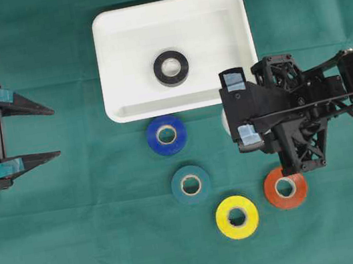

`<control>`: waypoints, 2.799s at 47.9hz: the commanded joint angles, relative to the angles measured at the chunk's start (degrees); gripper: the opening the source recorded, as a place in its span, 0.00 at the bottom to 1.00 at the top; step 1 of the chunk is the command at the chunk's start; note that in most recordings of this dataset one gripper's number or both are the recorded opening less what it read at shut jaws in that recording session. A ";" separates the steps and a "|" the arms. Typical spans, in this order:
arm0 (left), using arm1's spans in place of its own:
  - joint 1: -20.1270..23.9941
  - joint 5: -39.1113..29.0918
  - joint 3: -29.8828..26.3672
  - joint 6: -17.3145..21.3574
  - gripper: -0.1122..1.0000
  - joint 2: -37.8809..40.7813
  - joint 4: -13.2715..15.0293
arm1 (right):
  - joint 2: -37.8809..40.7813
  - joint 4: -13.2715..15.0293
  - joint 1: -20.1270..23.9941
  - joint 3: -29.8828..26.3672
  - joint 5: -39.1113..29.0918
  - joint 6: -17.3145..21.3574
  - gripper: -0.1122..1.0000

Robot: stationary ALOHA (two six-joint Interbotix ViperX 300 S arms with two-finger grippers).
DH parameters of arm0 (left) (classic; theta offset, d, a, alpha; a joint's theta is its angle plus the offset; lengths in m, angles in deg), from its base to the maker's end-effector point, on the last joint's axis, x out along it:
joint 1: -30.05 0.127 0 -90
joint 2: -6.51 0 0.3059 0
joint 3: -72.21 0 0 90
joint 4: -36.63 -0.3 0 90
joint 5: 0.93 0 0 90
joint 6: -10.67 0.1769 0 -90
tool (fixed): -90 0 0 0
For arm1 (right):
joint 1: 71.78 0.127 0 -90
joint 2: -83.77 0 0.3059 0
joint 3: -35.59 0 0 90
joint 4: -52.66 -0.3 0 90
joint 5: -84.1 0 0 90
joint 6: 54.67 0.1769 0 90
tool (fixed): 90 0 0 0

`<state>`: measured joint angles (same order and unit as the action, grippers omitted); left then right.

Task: Pick up the tape from a random location and place it into the white case.

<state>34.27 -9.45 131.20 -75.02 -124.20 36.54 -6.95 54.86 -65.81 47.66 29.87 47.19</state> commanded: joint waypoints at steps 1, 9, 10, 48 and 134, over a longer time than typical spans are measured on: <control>0.18 0.44 -0.79 0.00 0.98 0.35 0.09 | -1.32 0.18 -0.09 -1.67 0.00 0.09 0.38; 0.18 0.53 -0.79 0.00 0.98 0.35 0.09 | -1.32 0.26 -0.09 -1.67 0.00 0.09 0.38; 0.18 0.53 -0.79 0.00 0.98 0.35 0.09 | -1.32 0.35 -0.09 -1.67 -0.09 0.09 0.38; 0.18 0.44 -0.79 0.00 0.98 0.35 0.09 | -1.32 0.35 -0.09 -1.58 -0.09 0.09 0.38; 0.18 0.53 -0.70 0.00 0.98 0.35 0.09 | -0.62 8.44 -18.37 -1.32 1.76 -0.26 0.38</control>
<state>34.27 -9.45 131.20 -75.02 -124.20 36.54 -6.86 63.21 -84.09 47.66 30.31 46.76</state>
